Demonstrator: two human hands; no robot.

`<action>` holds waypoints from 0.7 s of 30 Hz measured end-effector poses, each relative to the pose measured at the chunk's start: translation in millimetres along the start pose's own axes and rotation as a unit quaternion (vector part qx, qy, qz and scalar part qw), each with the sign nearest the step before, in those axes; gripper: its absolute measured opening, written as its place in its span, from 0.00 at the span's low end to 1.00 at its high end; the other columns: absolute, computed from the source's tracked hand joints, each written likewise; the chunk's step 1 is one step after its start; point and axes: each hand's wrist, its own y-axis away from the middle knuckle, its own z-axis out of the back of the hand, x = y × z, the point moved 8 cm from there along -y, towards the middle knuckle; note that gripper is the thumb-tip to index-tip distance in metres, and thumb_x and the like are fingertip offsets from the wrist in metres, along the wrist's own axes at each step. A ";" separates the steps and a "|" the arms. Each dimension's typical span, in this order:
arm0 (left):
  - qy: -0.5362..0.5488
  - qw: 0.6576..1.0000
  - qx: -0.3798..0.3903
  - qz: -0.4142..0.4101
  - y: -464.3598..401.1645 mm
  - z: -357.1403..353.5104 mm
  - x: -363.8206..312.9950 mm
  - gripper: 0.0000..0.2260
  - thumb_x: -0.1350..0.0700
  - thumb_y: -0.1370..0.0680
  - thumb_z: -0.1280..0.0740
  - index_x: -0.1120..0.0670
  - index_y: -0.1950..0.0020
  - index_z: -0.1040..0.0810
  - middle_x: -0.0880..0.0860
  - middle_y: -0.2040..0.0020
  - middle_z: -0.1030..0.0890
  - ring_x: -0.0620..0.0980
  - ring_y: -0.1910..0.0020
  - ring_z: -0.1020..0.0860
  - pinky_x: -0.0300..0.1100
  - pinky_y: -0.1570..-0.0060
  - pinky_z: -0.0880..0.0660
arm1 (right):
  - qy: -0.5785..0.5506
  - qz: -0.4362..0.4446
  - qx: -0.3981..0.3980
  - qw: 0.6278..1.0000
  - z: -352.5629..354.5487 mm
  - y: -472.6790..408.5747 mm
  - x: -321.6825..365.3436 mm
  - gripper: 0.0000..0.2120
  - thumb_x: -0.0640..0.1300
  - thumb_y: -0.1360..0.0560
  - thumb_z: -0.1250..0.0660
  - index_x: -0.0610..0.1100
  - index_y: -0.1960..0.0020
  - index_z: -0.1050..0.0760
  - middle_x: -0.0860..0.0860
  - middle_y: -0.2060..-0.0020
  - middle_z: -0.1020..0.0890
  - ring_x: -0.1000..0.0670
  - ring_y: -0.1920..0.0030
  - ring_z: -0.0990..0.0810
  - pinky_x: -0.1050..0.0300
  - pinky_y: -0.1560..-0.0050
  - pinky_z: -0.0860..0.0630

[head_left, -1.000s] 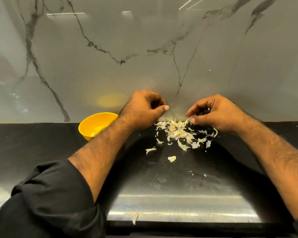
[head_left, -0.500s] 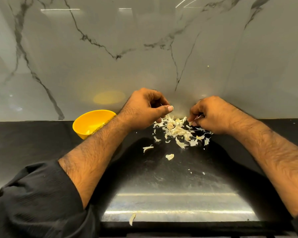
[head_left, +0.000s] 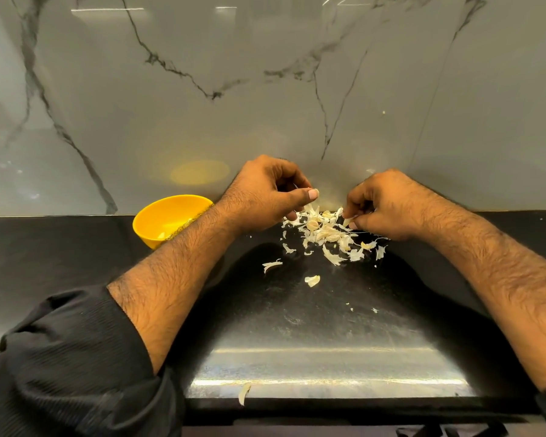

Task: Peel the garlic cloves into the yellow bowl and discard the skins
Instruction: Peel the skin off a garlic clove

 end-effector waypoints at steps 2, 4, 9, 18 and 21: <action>0.000 1.000 0.002 0.002 -0.2 -0.7 0.9 0.09 0.50 0.20 0.25 0.54 0.47 0.15 0.51 0.58 0.12 0.46 0.62 0.13 0.39 0.60 0.16 | -0.005 -0.001 -0.008 1.000 0.9 -0.3 0.6 0.05 0.44 0.25 0.21 0.52 0.52 0.14 0.60 0.57 0.18 0.62 0.54 0.22 0.58 0.51 0.22; 0.002 1.000 0.003 0.003 -0.2 -1.0 1.7 0.08 0.50 0.20 0.25 0.54 0.47 0.15 0.51 0.58 0.12 0.47 0.62 0.13 0.38 0.61 0.16 | 0.007 -0.002 -0.010 1.000 0.3 -1.6 0.6 0.05 0.43 0.25 0.21 0.52 0.53 0.14 0.62 0.57 0.19 0.63 0.55 0.23 0.58 0.51 0.23; 0.005 1.000 0.004 0.009 -0.9 -1.5 4.0 0.08 0.50 0.20 0.25 0.54 0.47 0.15 0.51 0.58 0.12 0.47 0.62 0.13 0.39 0.60 0.16 | 0.015 -0.008 0.000 1.000 0.0 -2.1 -0.3 0.04 0.44 0.25 0.21 0.51 0.53 0.14 0.63 0.59 0.19 0.63 0.55 0.22 0.62 0.52 0.23; 0.010 1.000 0.012 0.013 -1.0 -3.8 6.5 0.09 0.50 0.20 0.25 0.54 0.46 0.15 0.51 0.58 0.12 0.48 0.61 0.13 0.41 0.59 0.16 | 0.010 -0.019 0.003 1.000 -0.5 0.0 0.9 0.05 0.47 0.24 0.22 0.52 0.50 0.16 0.58 0.54 0.17 0.56 0.51 0.18 0.54 0.45 0.19; 0.012 1.000 0.014 0.014 -1.2 -4.7 6.9 0.09 0.50 0.20 0.25 0.54 0.46 0.15 0.51 0.58 0.12 0.48 0.61 0.13 0.41 0.60 0.16 | 0.020 -0.015 0.003 1.000 0.0 0.5 4.0 0.07 0.47 0.24 0.22 0.53 0.48 0.17 0.60 0.56 0.18 0.58 0.52 0.19 0.58 0.48 0.20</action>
